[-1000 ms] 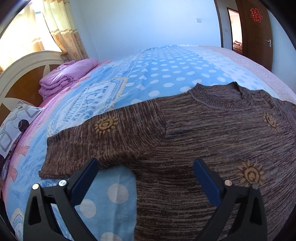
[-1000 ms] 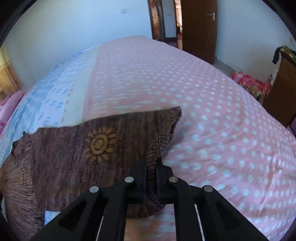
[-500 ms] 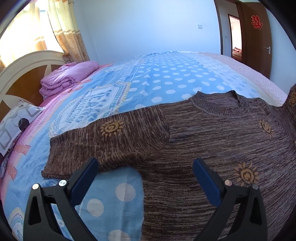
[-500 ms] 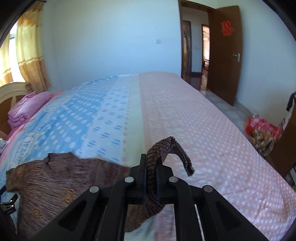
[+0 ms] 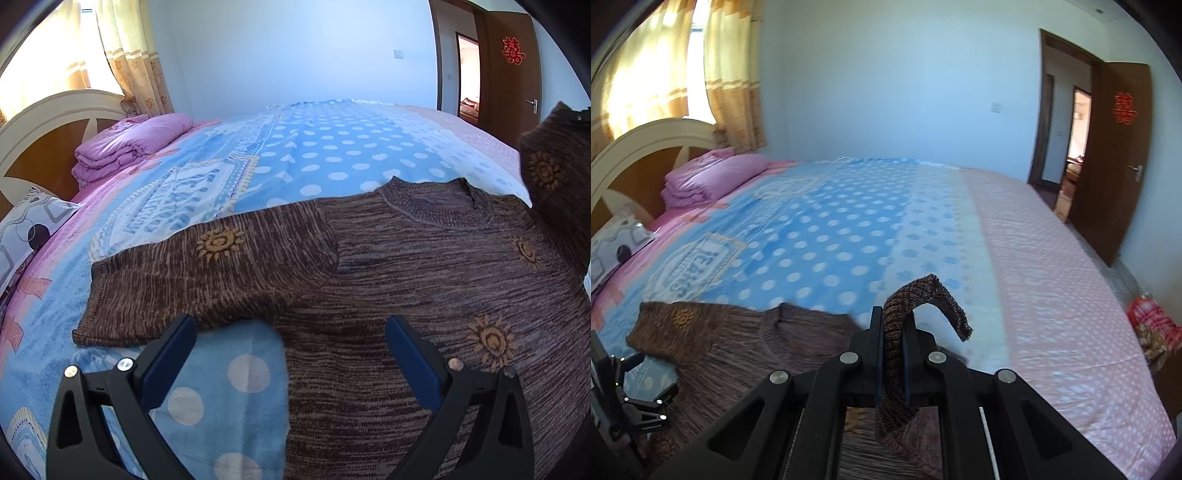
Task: Fold small clothes
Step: 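Fold the held sleeve across the sweater body and open the right tool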
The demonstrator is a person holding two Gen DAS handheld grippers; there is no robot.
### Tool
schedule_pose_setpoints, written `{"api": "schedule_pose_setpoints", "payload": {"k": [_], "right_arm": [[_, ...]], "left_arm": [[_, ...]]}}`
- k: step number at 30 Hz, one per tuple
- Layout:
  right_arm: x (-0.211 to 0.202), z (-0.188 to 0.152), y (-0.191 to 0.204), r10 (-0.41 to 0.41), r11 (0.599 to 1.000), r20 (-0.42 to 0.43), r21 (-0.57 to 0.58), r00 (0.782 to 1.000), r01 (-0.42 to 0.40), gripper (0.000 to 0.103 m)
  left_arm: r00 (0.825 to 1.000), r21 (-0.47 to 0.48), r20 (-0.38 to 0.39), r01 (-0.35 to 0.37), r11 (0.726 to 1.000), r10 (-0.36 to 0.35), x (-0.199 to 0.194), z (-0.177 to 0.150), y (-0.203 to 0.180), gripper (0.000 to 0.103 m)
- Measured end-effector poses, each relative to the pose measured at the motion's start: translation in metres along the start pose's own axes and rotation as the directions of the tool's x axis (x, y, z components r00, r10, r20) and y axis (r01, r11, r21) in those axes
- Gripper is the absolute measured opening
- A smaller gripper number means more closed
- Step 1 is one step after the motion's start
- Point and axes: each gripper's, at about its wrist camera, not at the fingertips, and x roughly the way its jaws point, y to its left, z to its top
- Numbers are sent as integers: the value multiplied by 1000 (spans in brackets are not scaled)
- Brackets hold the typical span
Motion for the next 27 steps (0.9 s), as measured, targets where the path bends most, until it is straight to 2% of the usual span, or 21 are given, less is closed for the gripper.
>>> {"api": "schedule_pose_setpoints", "payload": {"k": [6,8,10,11,12,13,14,15,19,24,27], "right_arm": [[60,-37,70,83,996,-66,-26,994,-85,7],[84,-56,89,133,991,-104,14,986,-132,7],[107,-74,104,198,980,-153,40,968,-194,10],[115,-84,110,228,973,-175,54,958,-222,16],[119,-92,115,249,968,-193,62,949,-241,31],[119,-102,121,271,963,-216,62,938,-263,41],[115,-108,124,268,963,-224,49,937,-264,62],[105,-114,125,256,966,-211,25,943,-257,68],[65,-135,107,250,966,-203,-10,947,-257,68],[25,-156,59,143,989,-200,-6,969,-147,69],[7,-173,37,122,992,-182,32,976,-118,70]], "left_arm": [[1000,10,1,28,1000,-28,-4,-2,0,103],[999,15,-2,36,999,-36,-6,-2,1,103],[999,18,-8,46,999,-46,-6,-2,3,103],[999,21,-11,47,999,-47,-7,-2,3,103],[999,28,-13,51,998,-50,-7,-1,3,103],[998,32,-13,57,998,-56,-7,-1,3,103],[998,34,-15,68,997,-67,-8,0,3,103],[997,33,-18,76,997,-76,-8,2,3,103],[991,36,-33,131,991,-130,-9,14,-5,98],[970,51,-54,242,969,-239,-2,37,-39,85],[956,64,-75,289,955,-285,6,44,-63,84]]}}
